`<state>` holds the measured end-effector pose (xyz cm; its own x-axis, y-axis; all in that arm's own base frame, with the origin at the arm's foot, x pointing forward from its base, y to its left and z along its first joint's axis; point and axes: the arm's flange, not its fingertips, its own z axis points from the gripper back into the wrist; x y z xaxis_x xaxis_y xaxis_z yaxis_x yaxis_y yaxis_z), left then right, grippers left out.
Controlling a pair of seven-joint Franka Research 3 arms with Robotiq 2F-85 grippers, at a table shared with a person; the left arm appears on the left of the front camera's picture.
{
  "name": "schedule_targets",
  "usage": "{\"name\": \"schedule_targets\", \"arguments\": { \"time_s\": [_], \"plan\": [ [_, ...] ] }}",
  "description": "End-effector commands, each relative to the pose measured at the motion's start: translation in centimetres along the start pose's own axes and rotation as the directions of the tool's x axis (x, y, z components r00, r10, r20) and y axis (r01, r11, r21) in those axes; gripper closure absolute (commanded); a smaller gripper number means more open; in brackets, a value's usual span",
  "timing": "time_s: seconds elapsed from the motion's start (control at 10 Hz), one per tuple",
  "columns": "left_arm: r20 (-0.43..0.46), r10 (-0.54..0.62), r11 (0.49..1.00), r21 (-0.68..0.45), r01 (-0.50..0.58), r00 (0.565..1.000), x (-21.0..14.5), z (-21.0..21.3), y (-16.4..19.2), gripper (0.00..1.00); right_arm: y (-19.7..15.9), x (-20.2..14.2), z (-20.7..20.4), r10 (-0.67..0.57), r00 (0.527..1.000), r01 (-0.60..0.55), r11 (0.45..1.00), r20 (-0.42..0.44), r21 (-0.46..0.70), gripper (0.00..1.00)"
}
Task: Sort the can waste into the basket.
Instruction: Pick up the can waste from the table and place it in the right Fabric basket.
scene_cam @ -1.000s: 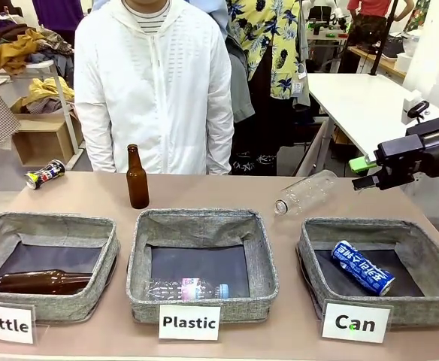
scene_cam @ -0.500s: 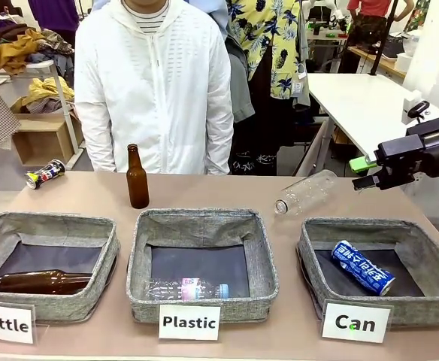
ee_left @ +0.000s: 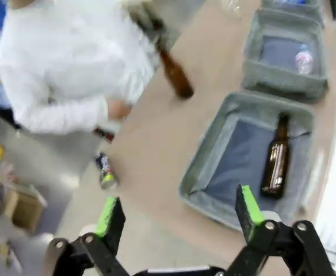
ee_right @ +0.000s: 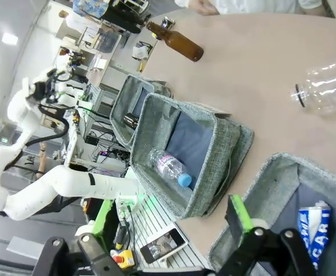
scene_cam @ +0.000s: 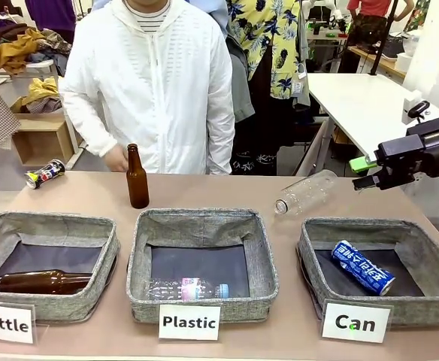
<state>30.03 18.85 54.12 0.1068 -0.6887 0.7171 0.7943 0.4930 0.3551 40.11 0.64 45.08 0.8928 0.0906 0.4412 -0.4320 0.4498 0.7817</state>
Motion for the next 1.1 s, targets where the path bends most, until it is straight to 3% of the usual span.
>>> {"name": "schedule_targets", "arguments": {
  "time_s": [0.0, 0.2, 0.4, 0.7, 0.8, 0.9, 1.0],
  "plan": [
    [-0.256, 0.165, 0.982, -0.044, -0.182, 0.952, 2.5, -7.2, 5.4, 0.0, 0.1, 0.0, 0.3, 0.013, 1.0, -0.013, 1.0, -0.008, -0.003, 0.0],
    [-0.414, 0.213, 0.973, 0.01, -0.23, 0.885, 3.4, -14.6, 9.1, 0.0, 0.1, 0.0, 0.3, 0.013, 1.0, -0.013, 1.0, -0.008, -0.003, 0.0],
    [-0.505, 0.252, 0.967, 0.097, -0.236, 0.826, 3.2, -18.9, 11.2, 0.0, 0.1, 0.0, 0.3, 0.013, 1.0, -0.013, 1.0, -0.008, -0.003, 0.0],
    [-0.514, 0.296, 0.955, 0.129, -0.268, 0.805, 2.1, -20.7, 14.6, 0.0, 0.1, 0.0, 0.3, 0.013, 1.0, -0.013, 1.0, -0.008, -0.003, 0.0],
    [-0.407, 0.338, 0.939, 0.093, -0.33, 0.848, 2.4, -19.5, 14.9, 0.0, 0.1, 0.0, 0.3, 0.013, 1.0, -0.013, 1.0, -0.008, -0.003, 0.0],
    [-0.523, 0.279, 0.96, 0.141, -0.241, 0.805, 1.4, -21.1, 13.5, 0.0, 0.1, 0.0, 0.3, 0.013, 1.0, -0.013, 1.0, -0.008, -0.003, 0.0],
    [-0.523, 0.279, 0.96, 0.141, -0.241, 0.805, 1.4, -21.1, 13.5, 0.0, 0.1, 0.0, 0.3, 0.013, 1.0, -0.013, 1.0, -0.008, -0.003, 0.0]
  ]
}}
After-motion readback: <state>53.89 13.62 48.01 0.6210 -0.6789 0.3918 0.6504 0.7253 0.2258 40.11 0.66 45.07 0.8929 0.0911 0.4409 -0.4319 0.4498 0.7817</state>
